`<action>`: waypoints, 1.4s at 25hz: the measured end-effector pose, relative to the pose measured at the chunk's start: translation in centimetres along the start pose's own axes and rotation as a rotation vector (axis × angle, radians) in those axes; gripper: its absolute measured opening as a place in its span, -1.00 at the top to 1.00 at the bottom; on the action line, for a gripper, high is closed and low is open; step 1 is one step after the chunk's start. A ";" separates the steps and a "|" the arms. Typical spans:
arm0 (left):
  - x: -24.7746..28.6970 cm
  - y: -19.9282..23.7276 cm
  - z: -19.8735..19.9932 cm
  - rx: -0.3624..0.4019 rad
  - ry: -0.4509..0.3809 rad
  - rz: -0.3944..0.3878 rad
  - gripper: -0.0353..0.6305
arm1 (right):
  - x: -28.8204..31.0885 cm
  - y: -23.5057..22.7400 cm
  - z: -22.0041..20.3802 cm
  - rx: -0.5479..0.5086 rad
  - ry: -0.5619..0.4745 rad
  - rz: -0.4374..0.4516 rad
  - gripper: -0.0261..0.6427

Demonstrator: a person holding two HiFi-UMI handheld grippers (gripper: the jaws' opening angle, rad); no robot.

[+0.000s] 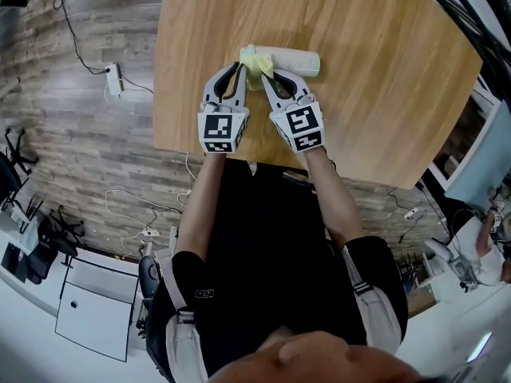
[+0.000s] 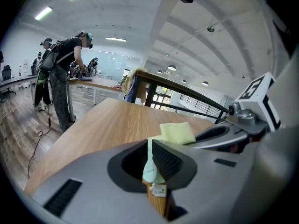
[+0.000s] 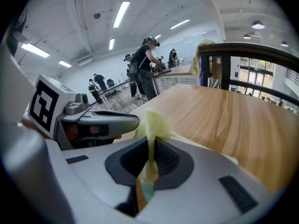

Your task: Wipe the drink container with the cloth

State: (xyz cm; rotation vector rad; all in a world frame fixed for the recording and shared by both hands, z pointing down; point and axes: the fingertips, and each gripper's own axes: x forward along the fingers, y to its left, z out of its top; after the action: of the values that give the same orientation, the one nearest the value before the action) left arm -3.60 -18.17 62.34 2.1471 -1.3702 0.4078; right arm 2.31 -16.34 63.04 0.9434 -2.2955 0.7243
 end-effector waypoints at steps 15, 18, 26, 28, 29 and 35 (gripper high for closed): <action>0.8 -0.1 0.6 0.016 0.006 0.029 0.81 | -1.9 -3.9 -1.5 0.055 0.027 -0.080 0.79; 0.6 -0.2 0.4 0.014 0.005 0.035 0.81 | -2.5 -4.7 -2.0 0.078 0.031 -0.094 0.79; 0.7 0.2 0.5 0.026 -0.007 0.039 0.81 | -4.8 -9.1 -3.7 0.131 0.049 -0.200 0.79; 0.6 0.2 0.4 0.025 -0.007 0.038 0.81 | -5.8 -10.5 -4.3 0.144 0.058 -0.234 0.79; 0.6 0.3 0.4 0.024 -0.006 0.037 0.81 | -6.1 -11.1 -4.5 0.148 0.062 -0.246 0.79; 0.3 0.1 0.3 0.022 -0.010 0.029 0.81 | -6.4 -12.6 -4.0 0.188 0.076 -0.259 0.79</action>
State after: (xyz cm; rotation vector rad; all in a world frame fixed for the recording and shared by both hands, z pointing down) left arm -3.61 -18.58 62.33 2.1521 -1.4102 0.4252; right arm 16.72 -18.46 65.00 1.2491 -2.0165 0.8567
